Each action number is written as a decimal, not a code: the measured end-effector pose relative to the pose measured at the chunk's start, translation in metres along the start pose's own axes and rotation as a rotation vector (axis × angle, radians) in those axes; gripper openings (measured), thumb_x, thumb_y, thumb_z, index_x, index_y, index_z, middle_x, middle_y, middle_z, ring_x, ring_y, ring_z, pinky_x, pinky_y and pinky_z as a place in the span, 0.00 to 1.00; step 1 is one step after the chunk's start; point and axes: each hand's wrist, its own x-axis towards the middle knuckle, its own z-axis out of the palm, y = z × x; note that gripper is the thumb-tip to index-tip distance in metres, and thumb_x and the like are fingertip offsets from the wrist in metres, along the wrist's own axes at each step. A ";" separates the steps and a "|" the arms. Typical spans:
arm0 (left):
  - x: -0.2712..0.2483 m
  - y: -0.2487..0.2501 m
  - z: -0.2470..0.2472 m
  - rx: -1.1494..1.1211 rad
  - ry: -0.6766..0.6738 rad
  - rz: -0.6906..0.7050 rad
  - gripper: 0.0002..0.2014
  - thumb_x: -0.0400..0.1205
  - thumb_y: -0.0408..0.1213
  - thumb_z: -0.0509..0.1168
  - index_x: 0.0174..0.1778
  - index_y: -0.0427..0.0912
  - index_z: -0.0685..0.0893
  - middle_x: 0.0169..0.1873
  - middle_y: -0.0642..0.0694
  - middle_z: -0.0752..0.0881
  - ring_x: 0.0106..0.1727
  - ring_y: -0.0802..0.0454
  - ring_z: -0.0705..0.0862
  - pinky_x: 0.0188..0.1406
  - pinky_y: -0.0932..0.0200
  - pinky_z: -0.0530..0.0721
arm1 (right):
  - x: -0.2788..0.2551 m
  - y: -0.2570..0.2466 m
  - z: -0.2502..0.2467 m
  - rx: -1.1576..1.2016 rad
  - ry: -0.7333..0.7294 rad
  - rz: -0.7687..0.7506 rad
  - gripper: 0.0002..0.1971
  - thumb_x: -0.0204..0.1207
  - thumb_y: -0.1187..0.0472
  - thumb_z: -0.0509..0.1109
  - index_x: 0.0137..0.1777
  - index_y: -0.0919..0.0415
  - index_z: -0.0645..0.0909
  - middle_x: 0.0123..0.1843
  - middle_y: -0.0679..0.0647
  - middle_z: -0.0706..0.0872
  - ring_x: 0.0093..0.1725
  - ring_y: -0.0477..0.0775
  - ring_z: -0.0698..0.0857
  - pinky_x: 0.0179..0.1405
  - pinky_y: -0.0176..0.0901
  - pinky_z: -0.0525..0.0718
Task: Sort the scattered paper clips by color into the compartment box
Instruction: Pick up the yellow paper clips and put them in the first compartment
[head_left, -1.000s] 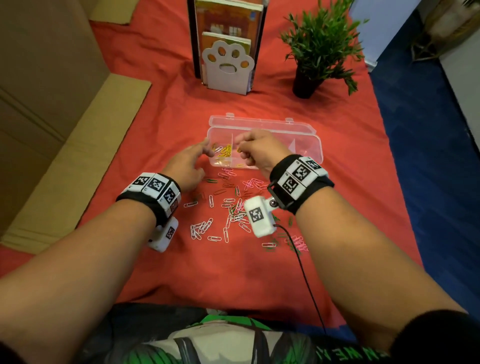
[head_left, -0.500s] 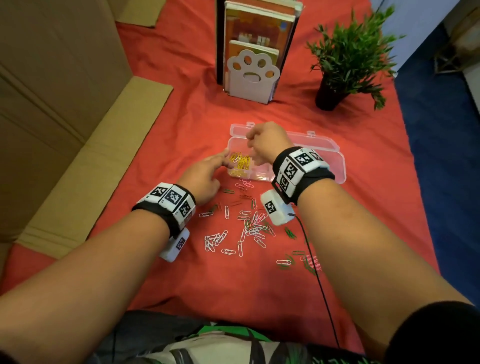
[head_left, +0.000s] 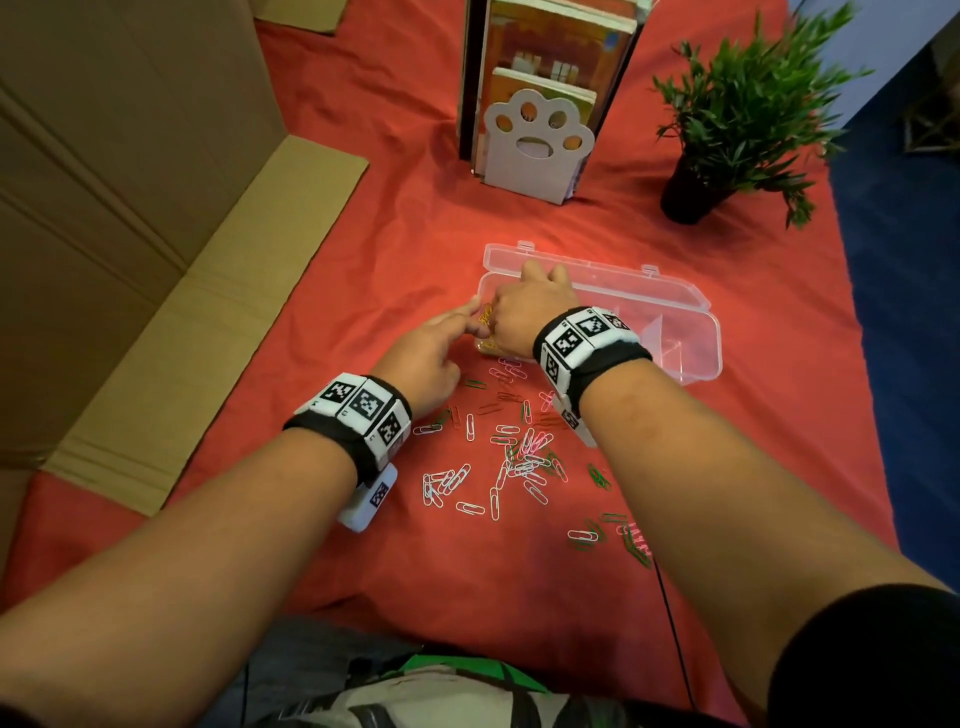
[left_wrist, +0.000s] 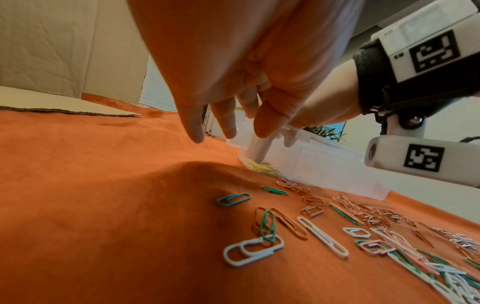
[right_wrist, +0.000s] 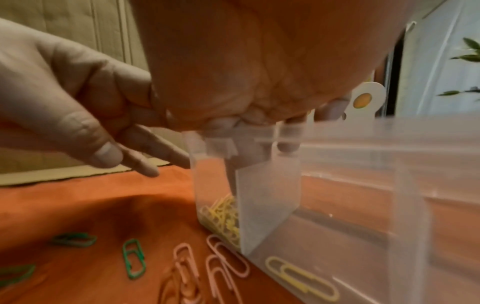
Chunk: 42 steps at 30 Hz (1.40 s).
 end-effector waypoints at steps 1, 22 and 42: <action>0.000 0.000 0.000 -0.003 -0.002 0.003 0.29 0.66 0.16 0.56 0.59 0.46 0.80 0.78 0.50 0.67 0.77 0.57 0.67 0.70 0.77 0.57 | 0.001 0.001 -0.001 0.010 -0.017 0.000 0.20 0.73 0.34 0.59 0.48 0.47 0.84 0.50 0.42 0.82 0.61 0.56 0.68 0.49 0.52 0.58; 0.001 -0.006 0.002 -0.005 0.006 0.042 0.30 0.64 0.16 0.57 0.59 0.46 0.80 0.77 0.49 0.68 0.76 0.59 0.68 0.68 0.85 0.54 | -0.006 0.008 -0.009 0.092 -0.112 0.038 0.13 0.79 0.58 0.59 0.57 0.44 0.82 0.60 0.48 0.81 0.68 0.58 0.68 0.62 0.55 0.64; 0.026 0.012 0.018 -0.612 0.225 -0.406 0.11 0.80 0.26 0.61 0.39 0.48 0.81 0.28 0.47 0.83 0.25 0.62 0.84 0.29 0.65 0.86 | -0.017 0.021 -0.005 0.303 0.032 0.036 0.25 0.75 0.67 0.57 0.66 0.42 0.79 0.67 0.48 0.81 0.68 0.58 0.71 0.66 0.56 0.65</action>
